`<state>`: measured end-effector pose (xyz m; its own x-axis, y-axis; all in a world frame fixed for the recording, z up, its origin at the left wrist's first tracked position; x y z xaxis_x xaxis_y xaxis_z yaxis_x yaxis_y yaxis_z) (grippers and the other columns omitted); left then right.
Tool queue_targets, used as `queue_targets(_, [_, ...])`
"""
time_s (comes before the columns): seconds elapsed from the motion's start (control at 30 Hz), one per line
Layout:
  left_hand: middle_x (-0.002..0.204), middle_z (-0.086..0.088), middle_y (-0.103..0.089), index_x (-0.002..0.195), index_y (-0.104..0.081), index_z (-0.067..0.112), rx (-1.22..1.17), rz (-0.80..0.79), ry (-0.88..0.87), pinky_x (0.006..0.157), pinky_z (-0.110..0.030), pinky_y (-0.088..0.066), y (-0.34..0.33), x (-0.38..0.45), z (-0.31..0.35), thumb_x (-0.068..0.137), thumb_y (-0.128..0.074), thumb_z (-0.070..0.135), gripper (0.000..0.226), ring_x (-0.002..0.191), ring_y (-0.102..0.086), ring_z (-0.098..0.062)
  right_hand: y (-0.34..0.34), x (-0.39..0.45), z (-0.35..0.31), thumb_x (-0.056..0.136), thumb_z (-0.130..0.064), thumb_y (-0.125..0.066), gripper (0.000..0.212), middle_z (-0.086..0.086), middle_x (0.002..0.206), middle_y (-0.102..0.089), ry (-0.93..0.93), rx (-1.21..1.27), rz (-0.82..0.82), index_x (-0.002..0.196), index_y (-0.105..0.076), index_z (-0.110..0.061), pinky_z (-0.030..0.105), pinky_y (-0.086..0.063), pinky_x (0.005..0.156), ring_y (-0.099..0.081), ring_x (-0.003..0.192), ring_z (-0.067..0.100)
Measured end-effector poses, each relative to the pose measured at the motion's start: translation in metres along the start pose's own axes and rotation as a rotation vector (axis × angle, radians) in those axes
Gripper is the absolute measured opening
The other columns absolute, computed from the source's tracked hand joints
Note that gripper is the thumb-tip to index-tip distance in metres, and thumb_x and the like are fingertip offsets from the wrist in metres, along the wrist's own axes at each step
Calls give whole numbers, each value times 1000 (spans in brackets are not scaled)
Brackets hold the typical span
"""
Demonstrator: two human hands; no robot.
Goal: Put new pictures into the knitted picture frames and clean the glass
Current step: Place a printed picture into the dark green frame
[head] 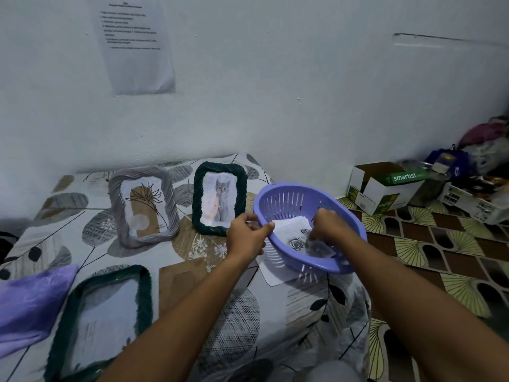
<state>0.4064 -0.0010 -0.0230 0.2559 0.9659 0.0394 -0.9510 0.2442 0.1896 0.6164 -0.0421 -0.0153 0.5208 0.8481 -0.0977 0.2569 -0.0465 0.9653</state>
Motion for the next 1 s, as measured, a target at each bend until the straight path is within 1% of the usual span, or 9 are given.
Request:
queue_targets(0.2, [80,-9,-66,102,-57,14,1,-28,-13,45,-25,-49,2,1,-3,79,-77,22,31,62,-63,-22,-9,6,6,64,-21,-87,51,12,97,-60,-55,34,-58,102,-56,-5,39,-56,72,-64,88,32])
queue_targets(0.43, [72,-2,-63,95,-53,19,21,-43,-27,45,-25,-49,2,0,-5,80,-76,28,28,55,-60,-19,-4,8,14,63,-12,-88,54,20,100,-67,-165,201,-5,106,-59,3,41,-57,69,-66,90,35])
queue_targets(0.6, [71,1,-60,88,-52,24,59,-42,-49,48,-27,-51,4,-1,-5,81,-75,30,25,54,-59,-19,1,9,18,69,-8,-83,34,17,83,-68,-176,302,58,96,-67,4,37,-57,64,-66,76,30])
queue_targets(0.73, [75,4,-60,93,-53,23,156,-24,-74,68,-37,-56,7,-2,2,79,-75,37,30,67,-61,-18,6,6,25,75,-7,-78,20,12,55,-55,-219,512,33,70,-61,2,29,-44,49,-50,46,20])
queue_targets(0.8, [77,5,-61,95,-53,23,202,15,-107,72,-38,-55,13,-7,10,80,-73,41,30,73,-62,-19,11,1,27,76,-3,-76,25,11,54,-50,-233,679,14,63,-55,-5,27,-38,47,-43,43,18])
queue_targets(0.87, [79,1,-64,96,-57,21,185,32,-140,72,-41,-56,15,-11,18,84,-70,38,25,76,-64,-22,16,-6,24,78,-2,-74,19,11,58,-51,-242,838,-4,70,-57,-5,27,-36,46,-42,45,19])
queue_targets(0.93, [83,-3,-66,98,-61,16,119,15,-168,75,-43,-58,16,-15,27,87,-68,30,19,79,-66,-22,22,-18,13,79,-3,-72,12,15,70,-60,-222,983,-53,81,-61,2,32,-48,51,-52,55,23])
queue_targets(0.97, [84,-4,-67,98,-63,14,101,5,-189,77,-41,-58,17,-18,34,88,-67,25,16,81,-66,-20,25,-24,6,80,-4,-71,15,19,81,-66,-198,1049,-88,87,-63,6,40,-56,65,-58,65,27])
queue_targets(1.0, [86,-4,-67,98,-64,11,88,-8,-205,76,-38,-58,18,-20,40,89,-66,21,13,81,-66,-20,29,-30,-3,80,-4,-70,17,22,90,-68,-171,1106,-123,91,-64,8,46,-56,78,-61,73,30])
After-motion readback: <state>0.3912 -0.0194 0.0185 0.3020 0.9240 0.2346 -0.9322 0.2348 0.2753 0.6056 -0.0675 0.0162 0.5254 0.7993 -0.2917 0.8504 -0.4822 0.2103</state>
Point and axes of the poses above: each hand's wrist, its own x-axis towards the middle knuckle, its own y-axis out of the back of the hand, z = x × y, the point moved 6 cm from there along x, towards the middle knuckle
